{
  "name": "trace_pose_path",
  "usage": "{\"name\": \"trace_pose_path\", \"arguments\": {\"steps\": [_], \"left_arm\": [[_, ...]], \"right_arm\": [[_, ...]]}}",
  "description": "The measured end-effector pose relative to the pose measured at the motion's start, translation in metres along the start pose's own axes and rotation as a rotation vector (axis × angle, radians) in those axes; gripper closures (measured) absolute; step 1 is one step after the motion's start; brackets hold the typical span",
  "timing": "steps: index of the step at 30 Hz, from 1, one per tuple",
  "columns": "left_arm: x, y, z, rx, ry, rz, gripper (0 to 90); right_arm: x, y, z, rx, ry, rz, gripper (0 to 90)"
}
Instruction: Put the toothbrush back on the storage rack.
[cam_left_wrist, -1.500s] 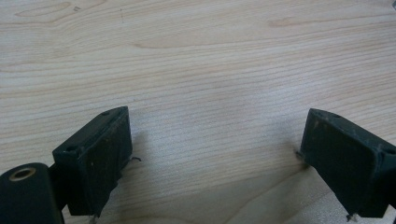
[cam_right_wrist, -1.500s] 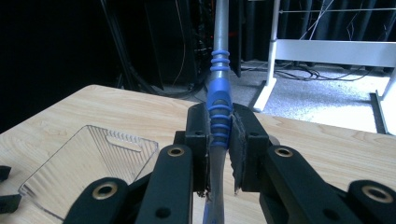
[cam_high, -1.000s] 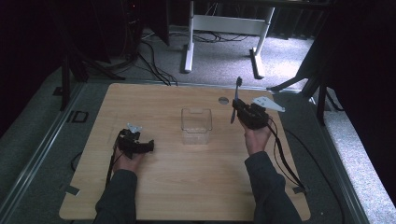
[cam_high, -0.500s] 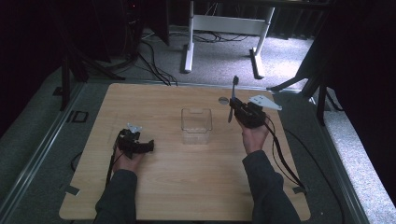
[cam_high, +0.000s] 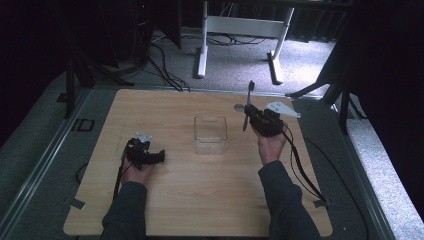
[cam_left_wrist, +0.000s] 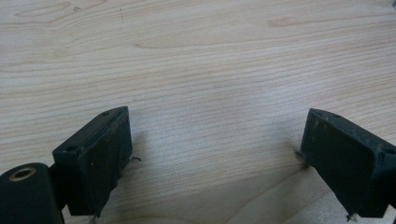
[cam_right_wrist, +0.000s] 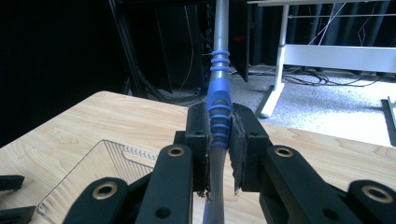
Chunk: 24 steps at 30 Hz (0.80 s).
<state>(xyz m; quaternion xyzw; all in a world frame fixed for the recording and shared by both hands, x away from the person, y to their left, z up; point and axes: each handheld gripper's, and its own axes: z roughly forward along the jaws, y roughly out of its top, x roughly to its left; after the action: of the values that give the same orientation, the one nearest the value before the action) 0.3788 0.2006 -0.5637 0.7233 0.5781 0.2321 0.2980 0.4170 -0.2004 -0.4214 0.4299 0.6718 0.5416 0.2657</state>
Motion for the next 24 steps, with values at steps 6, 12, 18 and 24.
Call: {"name": "trace_pose_path", "arguments": {"steps": [6, 12, 18, 24], "left_arm": [[0.0, 0.0, 0.0, 0.0, 0.0, 0.0, 9.2], [0.0, 0.0, 0.0, 0.0, 0.0, 0.0, 9.2], [0.0, 0.0, 0.0001, -0.001, 0.0, 0.0, 9.2], [0.0, 0.0, 0.0001, -0.001, 0.0, 0.0, 9.2]], "right_arm": [[0.0001, -0.0004, 0.0012, -0.001, 0.012, 0.014, 78.5], [0.0007, -0.0008, 0.0016, 0.0, 0.023, 0.02, 78.5], [0.0007, -0.0001, 0.0011, -0.006, 0.038, 0.03, 78.5], [0.0009, 0.0002, 0.0008, -0.008, 0.049, 0.039, 78.5]]}}
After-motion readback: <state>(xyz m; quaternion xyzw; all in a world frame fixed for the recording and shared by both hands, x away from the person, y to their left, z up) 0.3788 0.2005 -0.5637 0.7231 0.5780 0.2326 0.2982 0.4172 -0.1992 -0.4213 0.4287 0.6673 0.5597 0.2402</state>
